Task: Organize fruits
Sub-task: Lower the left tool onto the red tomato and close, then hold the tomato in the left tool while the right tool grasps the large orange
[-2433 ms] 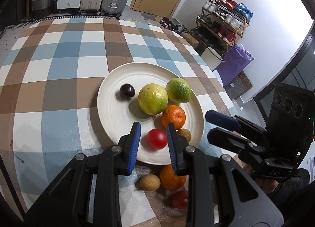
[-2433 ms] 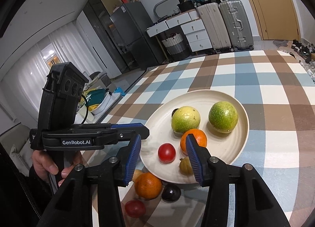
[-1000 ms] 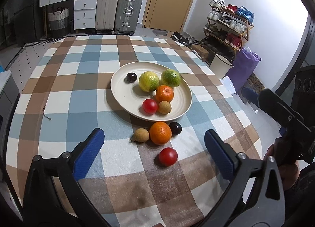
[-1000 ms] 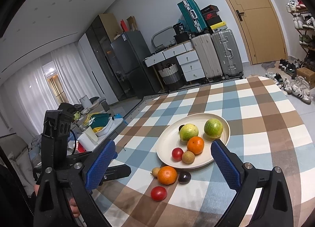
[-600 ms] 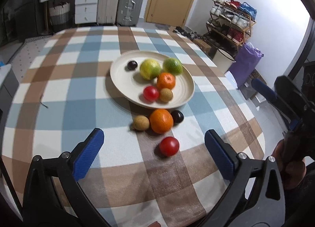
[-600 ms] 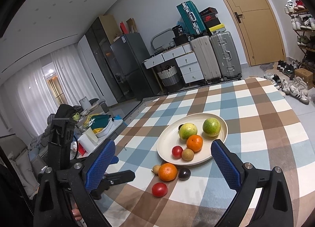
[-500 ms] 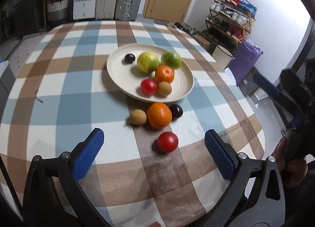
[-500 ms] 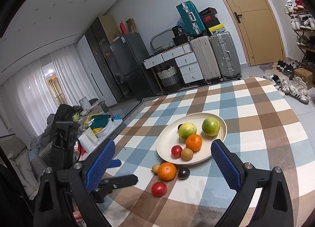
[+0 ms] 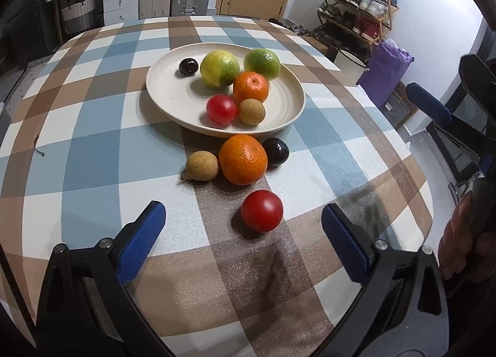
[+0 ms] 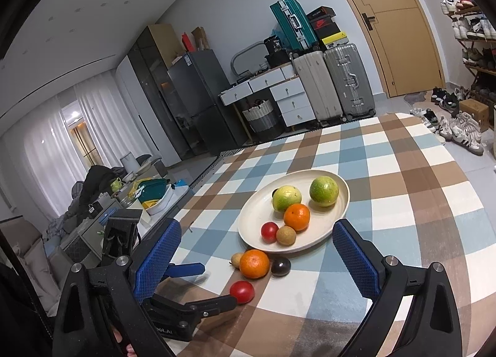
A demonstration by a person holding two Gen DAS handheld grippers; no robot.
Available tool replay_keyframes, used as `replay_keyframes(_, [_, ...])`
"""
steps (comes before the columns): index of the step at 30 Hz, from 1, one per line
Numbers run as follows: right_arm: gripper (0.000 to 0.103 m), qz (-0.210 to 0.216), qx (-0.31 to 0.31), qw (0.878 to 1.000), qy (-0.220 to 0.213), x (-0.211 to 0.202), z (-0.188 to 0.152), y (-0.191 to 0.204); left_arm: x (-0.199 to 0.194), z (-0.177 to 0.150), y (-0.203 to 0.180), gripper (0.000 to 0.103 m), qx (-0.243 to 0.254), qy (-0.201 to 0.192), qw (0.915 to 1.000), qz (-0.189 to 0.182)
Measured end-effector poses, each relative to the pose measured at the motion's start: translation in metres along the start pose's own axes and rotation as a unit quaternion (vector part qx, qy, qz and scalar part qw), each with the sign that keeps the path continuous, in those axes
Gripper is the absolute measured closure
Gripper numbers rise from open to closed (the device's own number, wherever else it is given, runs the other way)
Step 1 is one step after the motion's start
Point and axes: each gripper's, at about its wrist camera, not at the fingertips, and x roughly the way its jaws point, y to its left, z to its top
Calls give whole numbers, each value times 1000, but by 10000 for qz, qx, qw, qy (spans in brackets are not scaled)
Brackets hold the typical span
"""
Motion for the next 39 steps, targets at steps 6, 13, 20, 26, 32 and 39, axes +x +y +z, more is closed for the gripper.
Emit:
replay_keyframes(6, [3, -18, 68, 10000, 25, -1, -2, -5, 9, 0, 1, 35, -8, 129, 9998, -162])
replay_keyframes(13, [3, -46, 152, 9999, 58, -1, -4, -10, 14, -3, 1, 76, 67, 296, 9978, -588])
replay_keyframes(20, [3, -58, 193, 9996, 178, 5, -8, -13, 2, -4, 5, 76, 14, 222, 9979, -615])
replay_keyframes(26, [3, -45, 295, 9986, 426, 18, -15, -17, -19, -1, 13, 76, 13, 15, 9988, -495])
replay_keyframes(32, [3, 73, 291, 9970, 710, 38, -24, -12, -44, 3, 27, 76, -9, -274, 9990, -356])
replay_keyframes(39, [3, 4, 130, 9943, 1057, 66, -36, -1, -70, 6, 46, 76, -175, -600, 9976, -295])
